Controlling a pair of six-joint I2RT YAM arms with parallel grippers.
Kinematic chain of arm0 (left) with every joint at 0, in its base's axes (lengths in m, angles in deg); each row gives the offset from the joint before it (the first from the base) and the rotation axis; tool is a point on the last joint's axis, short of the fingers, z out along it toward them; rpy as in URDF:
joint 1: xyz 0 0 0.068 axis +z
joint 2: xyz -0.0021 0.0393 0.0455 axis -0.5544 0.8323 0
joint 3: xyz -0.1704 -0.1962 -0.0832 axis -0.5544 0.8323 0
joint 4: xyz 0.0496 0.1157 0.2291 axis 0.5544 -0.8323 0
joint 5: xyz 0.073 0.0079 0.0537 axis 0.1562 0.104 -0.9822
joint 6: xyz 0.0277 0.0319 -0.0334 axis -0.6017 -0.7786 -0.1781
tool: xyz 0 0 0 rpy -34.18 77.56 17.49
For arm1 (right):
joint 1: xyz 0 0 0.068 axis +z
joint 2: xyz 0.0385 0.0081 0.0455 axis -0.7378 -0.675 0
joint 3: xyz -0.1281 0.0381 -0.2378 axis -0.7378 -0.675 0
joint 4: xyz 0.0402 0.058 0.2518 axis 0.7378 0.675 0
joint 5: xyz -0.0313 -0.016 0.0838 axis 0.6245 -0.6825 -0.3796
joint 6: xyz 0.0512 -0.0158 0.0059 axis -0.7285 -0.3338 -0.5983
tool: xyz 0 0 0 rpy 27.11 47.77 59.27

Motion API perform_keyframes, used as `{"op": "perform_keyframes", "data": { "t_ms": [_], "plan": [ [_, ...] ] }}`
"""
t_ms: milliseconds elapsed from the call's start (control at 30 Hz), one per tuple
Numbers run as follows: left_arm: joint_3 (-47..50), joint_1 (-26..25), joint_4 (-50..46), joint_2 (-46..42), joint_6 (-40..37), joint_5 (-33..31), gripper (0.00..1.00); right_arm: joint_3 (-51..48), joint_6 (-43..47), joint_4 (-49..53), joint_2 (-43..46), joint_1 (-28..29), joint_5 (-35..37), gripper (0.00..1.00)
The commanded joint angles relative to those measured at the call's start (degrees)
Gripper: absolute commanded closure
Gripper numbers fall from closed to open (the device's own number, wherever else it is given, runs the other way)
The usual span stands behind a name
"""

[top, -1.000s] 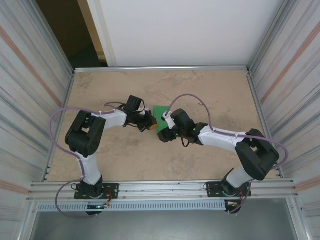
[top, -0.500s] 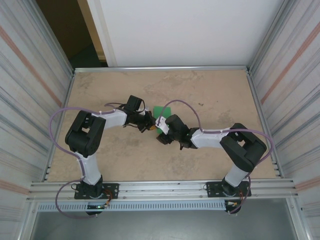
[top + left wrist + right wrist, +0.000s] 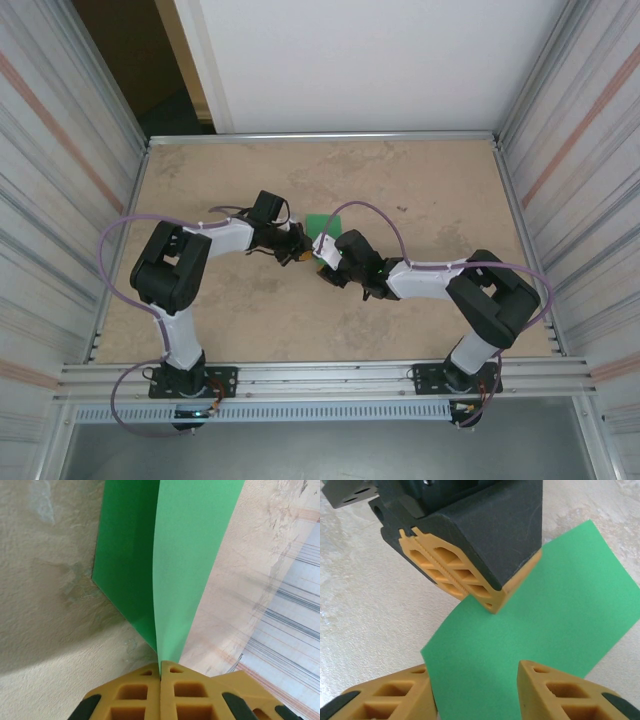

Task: Fold a paper plane with a square sheet of paper (pick it up from the middle)
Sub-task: Third fold the triangle at the center of the table.

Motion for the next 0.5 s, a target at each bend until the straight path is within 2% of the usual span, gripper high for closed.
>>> {"op": "perform_keyframes", "data": {
  "t_ms": [0,300,467],
  "plan": [
    [-1.20,0.44,-1.35,-1.44,-0.98,0.66,1.00,0.68,-1.07,-0.88,0.35,-0.02,-2.00,0.63],
    [-0.74,0.36,-0.77,-1.50,-0.47,0.83,0.99,1.38,-2.26,-1.53,-1.18,0.29,-3.05,0.68],
    [-0.65,0.36,-0.94,-1.77,-0.34,0.84,0.98,2.17,-2.57,-1.57,-2.04,0.37,-4.11,0.77]
  ]
}}
